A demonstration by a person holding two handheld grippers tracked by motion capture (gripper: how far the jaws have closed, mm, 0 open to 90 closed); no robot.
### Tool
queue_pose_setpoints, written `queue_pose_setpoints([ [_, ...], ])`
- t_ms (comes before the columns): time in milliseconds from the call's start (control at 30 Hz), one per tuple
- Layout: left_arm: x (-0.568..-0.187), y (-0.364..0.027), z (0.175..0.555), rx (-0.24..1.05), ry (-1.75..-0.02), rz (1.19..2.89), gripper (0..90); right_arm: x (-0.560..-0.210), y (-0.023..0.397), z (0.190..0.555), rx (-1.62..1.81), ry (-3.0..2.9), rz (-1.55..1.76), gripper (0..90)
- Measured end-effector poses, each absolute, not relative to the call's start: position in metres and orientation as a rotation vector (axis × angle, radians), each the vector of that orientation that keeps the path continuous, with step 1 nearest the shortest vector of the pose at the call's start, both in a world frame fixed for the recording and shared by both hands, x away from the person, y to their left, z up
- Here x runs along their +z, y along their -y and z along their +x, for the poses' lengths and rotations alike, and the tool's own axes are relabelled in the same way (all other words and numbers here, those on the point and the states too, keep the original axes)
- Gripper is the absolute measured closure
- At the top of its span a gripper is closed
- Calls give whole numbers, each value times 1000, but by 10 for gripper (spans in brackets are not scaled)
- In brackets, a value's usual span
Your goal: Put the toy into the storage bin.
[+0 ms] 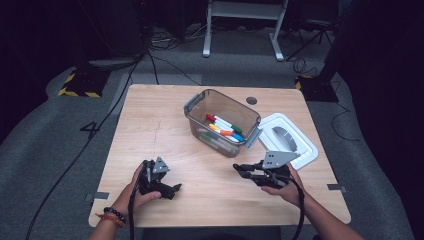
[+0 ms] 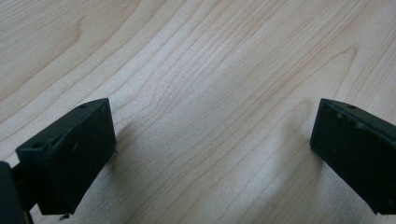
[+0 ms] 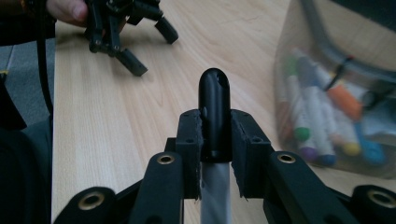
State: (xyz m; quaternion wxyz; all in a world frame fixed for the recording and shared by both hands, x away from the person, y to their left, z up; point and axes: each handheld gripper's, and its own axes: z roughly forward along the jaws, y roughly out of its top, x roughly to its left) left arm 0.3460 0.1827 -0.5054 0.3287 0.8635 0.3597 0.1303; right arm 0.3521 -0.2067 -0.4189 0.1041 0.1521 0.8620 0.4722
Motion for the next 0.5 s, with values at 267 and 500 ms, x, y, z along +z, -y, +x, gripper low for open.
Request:
queue_pose_setpoints([
  [267, -505, -183, 346, 337, -937, 2261, 3, -398, 233, 357, 1429, -2444, 519, 751],
  [500, -506, -183, 346, 338, -937, 2259, 4, -381, 248, 360, 1454, -2373, 563, 751],
])
